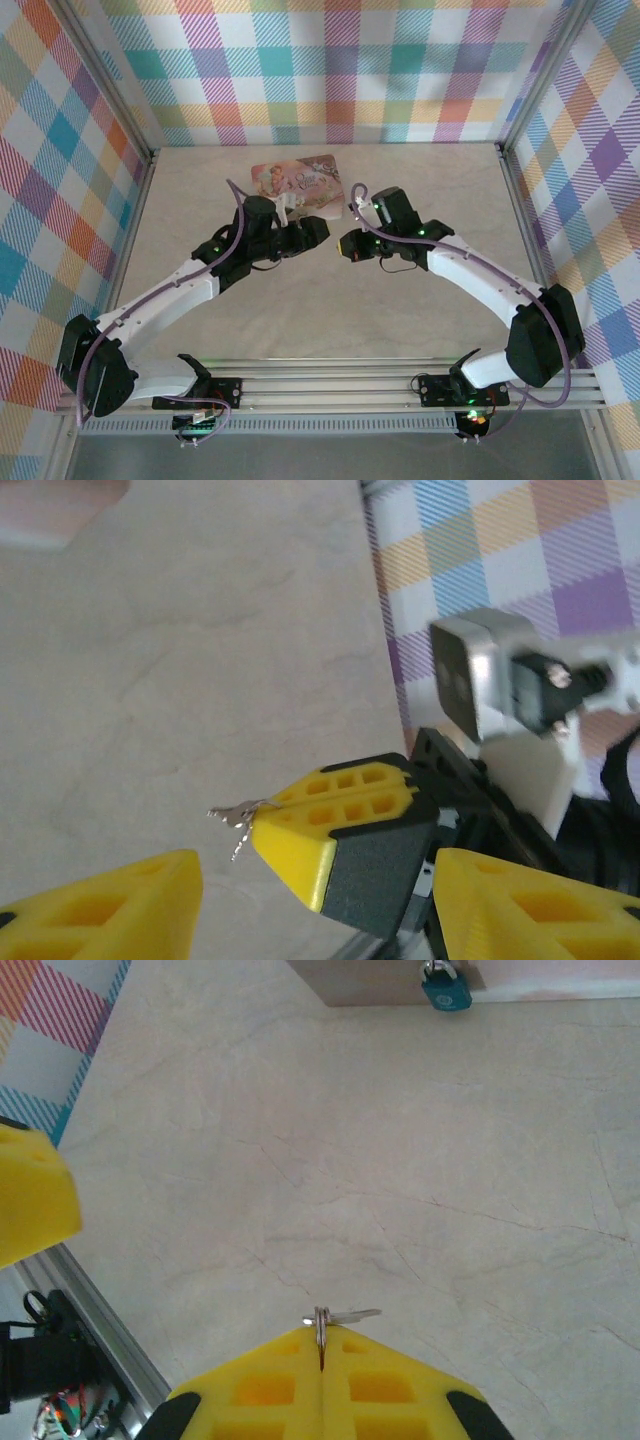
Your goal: Unlock the padlock with the key
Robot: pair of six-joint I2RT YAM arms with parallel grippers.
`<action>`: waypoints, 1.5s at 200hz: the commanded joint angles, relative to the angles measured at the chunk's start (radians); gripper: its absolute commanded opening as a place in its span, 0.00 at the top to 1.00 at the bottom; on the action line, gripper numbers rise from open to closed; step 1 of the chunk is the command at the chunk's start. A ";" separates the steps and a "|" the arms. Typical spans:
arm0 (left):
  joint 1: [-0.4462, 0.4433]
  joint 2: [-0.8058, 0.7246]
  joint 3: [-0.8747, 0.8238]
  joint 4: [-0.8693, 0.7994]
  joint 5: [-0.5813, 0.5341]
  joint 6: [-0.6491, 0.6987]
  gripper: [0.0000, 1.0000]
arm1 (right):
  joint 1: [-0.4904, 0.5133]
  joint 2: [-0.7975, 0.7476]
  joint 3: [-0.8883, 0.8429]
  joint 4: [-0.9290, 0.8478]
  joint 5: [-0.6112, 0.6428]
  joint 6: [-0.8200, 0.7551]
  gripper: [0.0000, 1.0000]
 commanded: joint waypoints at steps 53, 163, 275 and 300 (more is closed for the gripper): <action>-0.012 0.141 0.112 -0.099 0.168 0.431 0.43 | -0.021 0.024 0.112 -0.185 0.075 0.127 1.00; -0.050 0.205 0.010 0.177 0.139 0.426 0.57 | -0.091 0.016 0.149 -0.260 0.044 0.421 1.00; -0.075 0.306 -0.018 0.338 0.154 0.306 0.61 | -0.112 0.000 0.125 -0.227 0.031 0.462 1.00; -0.076 0.309 -0.029 0.358 0.157 0.295 0.63 | -0.115 -0.002 0.119 -0.219 0.025 0.470 1.00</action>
